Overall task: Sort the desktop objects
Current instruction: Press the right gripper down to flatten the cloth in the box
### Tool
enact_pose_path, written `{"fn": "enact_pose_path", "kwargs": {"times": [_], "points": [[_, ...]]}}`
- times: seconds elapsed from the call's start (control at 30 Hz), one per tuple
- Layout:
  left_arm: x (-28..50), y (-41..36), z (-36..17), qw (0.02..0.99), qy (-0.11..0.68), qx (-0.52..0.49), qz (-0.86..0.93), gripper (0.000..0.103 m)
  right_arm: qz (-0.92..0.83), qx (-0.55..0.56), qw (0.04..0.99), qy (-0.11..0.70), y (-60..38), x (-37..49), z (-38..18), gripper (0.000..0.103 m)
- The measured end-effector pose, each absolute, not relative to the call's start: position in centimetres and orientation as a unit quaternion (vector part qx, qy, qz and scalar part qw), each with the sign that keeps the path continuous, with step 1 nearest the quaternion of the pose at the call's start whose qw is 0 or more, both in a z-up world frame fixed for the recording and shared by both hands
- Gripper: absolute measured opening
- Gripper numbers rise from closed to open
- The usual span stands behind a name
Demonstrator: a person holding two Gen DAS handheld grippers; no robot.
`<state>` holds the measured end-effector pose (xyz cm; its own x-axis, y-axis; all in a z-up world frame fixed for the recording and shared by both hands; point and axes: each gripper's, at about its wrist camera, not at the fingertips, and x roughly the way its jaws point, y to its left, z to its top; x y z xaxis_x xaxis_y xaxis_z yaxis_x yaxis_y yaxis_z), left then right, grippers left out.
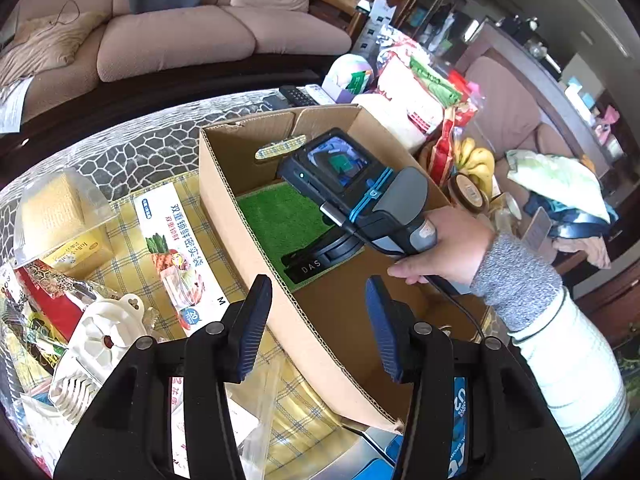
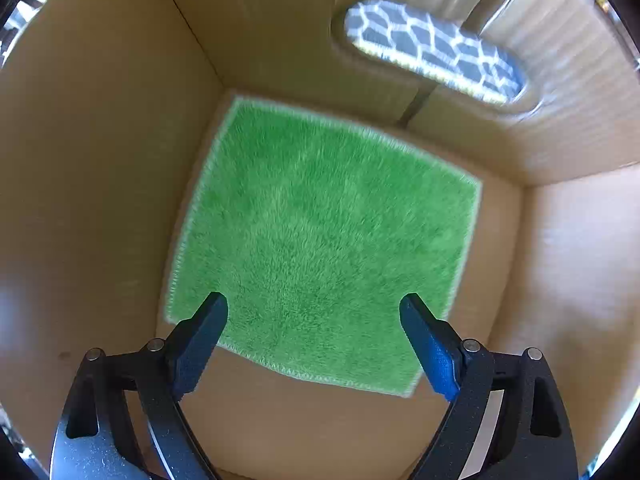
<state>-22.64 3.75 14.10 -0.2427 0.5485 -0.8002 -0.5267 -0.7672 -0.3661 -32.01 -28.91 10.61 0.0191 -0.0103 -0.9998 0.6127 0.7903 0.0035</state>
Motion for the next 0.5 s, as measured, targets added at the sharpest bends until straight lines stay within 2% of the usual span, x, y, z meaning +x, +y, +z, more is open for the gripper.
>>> {"fn": "enact_pose_path", "kwargs": {"times": [0.37, 0.5], "points": [[-22.2, 1.3, 13.7, 0.332, -0.003, -0.510, 0.793, 0.049, -0.228, 0.236, 0.677, 0.659, -29.4, -32.3, 12.2, 0.090], [-21.6, 1.6, 13.2, 0.332, 0.000, -0.515, 0.790, 0.049, -0.240, 0.232, 0.690, 0.642, -28.8, -33.5, 15.7, 0.090]]}}
